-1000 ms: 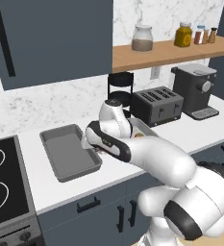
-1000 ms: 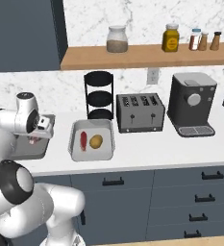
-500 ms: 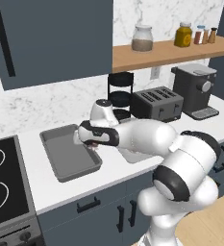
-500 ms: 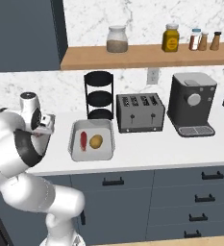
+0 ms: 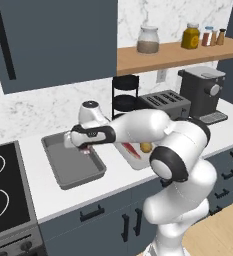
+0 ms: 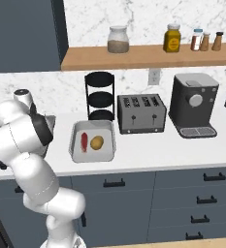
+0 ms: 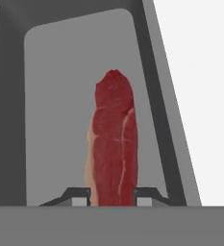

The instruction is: Place one potato and one steak in each tupperware on the nearby counter, to pack two identical lunches.

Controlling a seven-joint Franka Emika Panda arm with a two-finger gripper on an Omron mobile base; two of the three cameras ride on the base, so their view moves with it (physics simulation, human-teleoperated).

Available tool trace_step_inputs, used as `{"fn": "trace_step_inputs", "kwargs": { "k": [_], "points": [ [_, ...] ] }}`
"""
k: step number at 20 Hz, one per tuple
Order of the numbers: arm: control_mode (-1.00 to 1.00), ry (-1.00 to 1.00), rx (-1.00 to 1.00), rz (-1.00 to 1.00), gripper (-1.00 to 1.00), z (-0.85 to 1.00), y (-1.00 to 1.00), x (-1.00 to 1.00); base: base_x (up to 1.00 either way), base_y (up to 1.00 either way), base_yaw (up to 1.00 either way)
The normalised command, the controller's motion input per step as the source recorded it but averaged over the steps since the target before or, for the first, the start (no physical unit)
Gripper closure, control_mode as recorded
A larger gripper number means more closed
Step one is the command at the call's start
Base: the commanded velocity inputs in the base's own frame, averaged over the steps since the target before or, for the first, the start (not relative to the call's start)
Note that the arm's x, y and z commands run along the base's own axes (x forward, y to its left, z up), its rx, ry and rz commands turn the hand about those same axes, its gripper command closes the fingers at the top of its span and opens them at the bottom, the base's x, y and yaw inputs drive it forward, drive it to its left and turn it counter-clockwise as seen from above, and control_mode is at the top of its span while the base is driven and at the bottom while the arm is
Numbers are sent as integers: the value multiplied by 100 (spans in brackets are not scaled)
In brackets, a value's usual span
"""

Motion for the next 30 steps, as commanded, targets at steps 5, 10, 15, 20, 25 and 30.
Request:
{"fn": "trace_step_inputs", "kwargs": {
  "k": [5,10,15,20,25,30],
  "points": [
    [-100,2,-2,0,100,-53,0,3,0,0,0],
    [-100,0,-5,0,100,-49,0,0,0,0,0],
    [-100,0,-2,0,100,2,0,-11,0,0,0],
    [-100,0,0,-8,-100,21,-10,-41,0,0,0],
    [-100,1,0,-15,-100,49,-37,-43,0,0,0],
    [-100,7,0,-5,-100,75,-80,-24,0,0,0]
  ]
}}
